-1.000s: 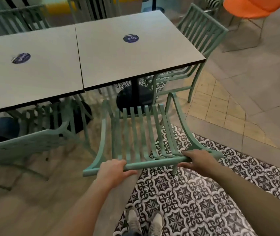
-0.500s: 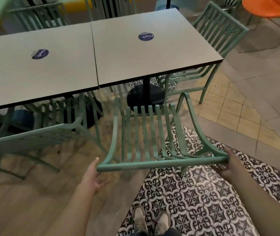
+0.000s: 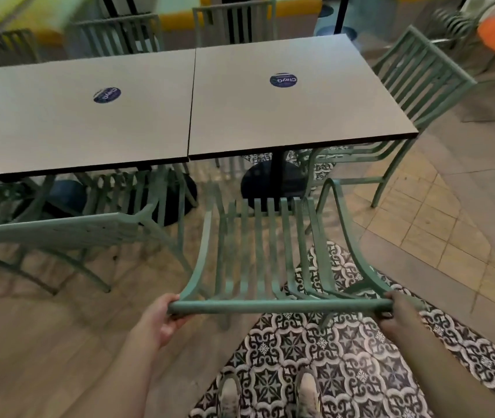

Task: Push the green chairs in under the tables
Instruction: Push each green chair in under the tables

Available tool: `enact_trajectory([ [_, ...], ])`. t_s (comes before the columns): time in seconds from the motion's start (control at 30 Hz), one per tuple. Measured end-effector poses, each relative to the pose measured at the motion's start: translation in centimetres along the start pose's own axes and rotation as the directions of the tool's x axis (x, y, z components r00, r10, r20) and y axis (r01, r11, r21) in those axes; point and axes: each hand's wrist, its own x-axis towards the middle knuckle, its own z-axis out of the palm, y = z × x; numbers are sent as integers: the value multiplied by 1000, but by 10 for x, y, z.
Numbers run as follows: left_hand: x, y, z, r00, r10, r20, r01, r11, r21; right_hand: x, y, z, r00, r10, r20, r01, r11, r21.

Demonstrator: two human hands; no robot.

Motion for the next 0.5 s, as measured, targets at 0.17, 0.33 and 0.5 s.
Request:
enact_trajectory([
  [0.17, -3, -24, 3, 994, -6, -113, -1, 998, -64, 5, -17, 4, 998, -15, 59, 18, 998, -57],
  [0.33, -17, -50, 27, 993, -39, -113, 13, 976, -216, 7, -25, 3, 994, 22, 105, -16, 998, -56],
  [0.5, -15, -52, 41, 987, -49, -152, 0, 952, -308, 7, -25, 6, 992, 36, 117, -31, 999, -45],
])
